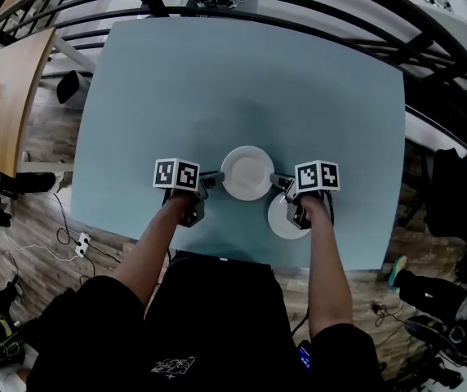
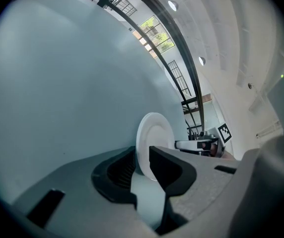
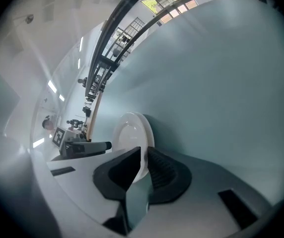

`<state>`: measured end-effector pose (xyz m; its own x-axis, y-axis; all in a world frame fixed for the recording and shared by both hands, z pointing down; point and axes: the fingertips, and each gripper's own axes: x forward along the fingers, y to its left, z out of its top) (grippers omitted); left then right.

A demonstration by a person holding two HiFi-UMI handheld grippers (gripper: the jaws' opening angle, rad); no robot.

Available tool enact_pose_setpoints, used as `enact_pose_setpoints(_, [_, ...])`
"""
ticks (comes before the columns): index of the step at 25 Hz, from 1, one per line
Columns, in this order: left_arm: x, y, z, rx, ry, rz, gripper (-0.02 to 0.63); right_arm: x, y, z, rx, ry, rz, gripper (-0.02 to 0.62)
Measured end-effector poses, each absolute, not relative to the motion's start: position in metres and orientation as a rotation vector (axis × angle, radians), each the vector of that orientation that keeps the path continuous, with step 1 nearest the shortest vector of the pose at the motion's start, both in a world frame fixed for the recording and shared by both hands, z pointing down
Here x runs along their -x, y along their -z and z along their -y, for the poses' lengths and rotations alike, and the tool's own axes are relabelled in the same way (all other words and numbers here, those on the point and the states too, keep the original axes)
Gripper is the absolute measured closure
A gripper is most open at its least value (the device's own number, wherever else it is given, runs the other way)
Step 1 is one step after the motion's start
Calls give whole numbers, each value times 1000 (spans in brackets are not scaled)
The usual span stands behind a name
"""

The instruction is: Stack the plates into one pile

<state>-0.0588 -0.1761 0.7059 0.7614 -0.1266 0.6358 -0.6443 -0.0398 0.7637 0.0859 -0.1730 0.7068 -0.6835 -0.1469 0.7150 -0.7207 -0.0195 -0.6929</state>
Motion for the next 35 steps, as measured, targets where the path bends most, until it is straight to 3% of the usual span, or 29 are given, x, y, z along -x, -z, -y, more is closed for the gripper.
enact_pose_setpoints(6, [59,-698,166,-1590,-456,638,536,-93,-695,175,-973,-1663,1839,515])
enact_pose_setpoints(12, [55,-689,164,-1615,-457,632,536,-100,-686,171,-1013,-1653,1869,517])
enact_pose_setpoints(18, [40,-668,149,-1658,-444,611,537,-109,-669,146,-1053,-1678,1925,561])
enact_pose_setpoints(35, [-28,-660,93,-1734,-498,513,588,-169,-665,63,-1150,-1743,1984,589])
